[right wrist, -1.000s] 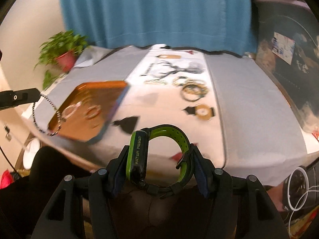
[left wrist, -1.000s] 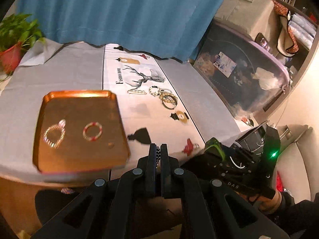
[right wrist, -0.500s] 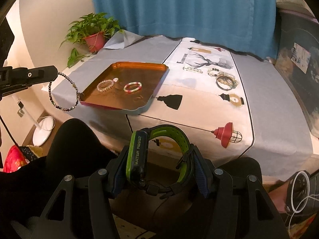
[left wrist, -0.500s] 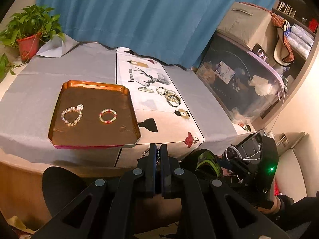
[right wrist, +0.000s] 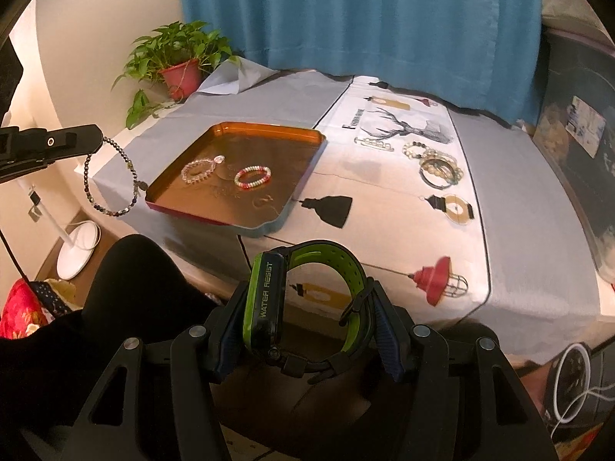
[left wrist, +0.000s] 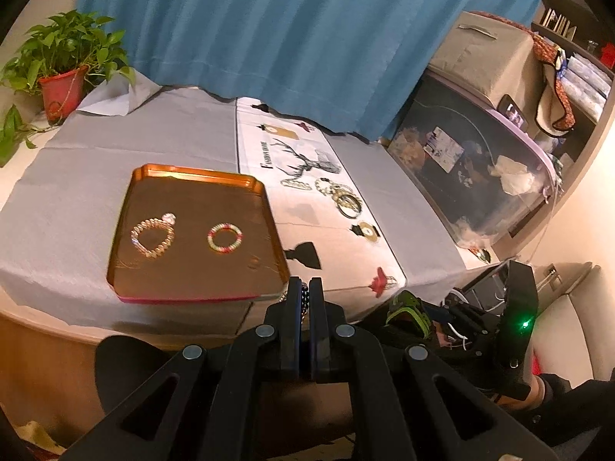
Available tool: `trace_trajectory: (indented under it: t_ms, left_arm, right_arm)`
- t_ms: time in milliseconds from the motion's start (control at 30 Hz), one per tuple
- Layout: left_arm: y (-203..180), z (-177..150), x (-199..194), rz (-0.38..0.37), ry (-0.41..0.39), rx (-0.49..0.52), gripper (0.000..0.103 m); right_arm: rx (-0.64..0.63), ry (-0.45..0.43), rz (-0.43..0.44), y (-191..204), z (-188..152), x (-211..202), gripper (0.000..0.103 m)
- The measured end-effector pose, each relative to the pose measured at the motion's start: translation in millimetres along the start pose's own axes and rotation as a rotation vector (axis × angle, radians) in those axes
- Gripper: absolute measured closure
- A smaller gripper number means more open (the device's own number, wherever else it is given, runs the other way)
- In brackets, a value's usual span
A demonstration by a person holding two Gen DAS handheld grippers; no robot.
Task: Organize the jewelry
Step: 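Carry the watch and dark beaded bracelet over the copper tray with both tools, then open both tools to drop the watch and bracelet into the tray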
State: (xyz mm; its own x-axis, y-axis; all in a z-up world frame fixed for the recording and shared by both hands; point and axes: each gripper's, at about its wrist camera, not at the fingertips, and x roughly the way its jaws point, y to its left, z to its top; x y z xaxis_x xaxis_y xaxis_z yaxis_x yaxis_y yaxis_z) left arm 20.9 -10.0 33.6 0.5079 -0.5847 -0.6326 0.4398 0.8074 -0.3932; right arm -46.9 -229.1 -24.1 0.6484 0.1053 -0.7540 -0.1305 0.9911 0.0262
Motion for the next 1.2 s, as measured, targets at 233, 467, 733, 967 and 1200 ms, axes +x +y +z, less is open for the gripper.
trace_trajectory:
  t_ms: [233, 467, 733, 967, 1200]
  left_arm:
    - [30.0, 22.5, 16.7, 0.046, -0.003, -0.029, 0.102]
    - [59.6, 56.5, 45.8, 0.116, -0.028, -0.028, 0.102]
    - [90.6, 85.4, 85.9, 0.206, -0.024, 0.023, 0.102]
    - [118.2, 94.7, 126.3, 0.287, 0.016, 0.025, 0.102]
    - [134.0, 96.3, 149.6, 0.417, 0.031, 0.022, 0.054]
  right_arm:
    - [-0.040, 0.003, 0.032, 9.8, 29.2, 32.2, 0.043]
    - [-0.067, -0.009, 0.068, 23.3, 72.9, 77.0, 0.043]
    - [-0.107, 0.035, 0.097, 41.0, 115.1, 138.2, 0.043]
    - [-0.121, 0.047, 0.100, 49.9, 139.0, 181.0, 0.043]
    - [-0.082, 0.118, 0.115, 47.3, 151.5, 221.4, 0.033]
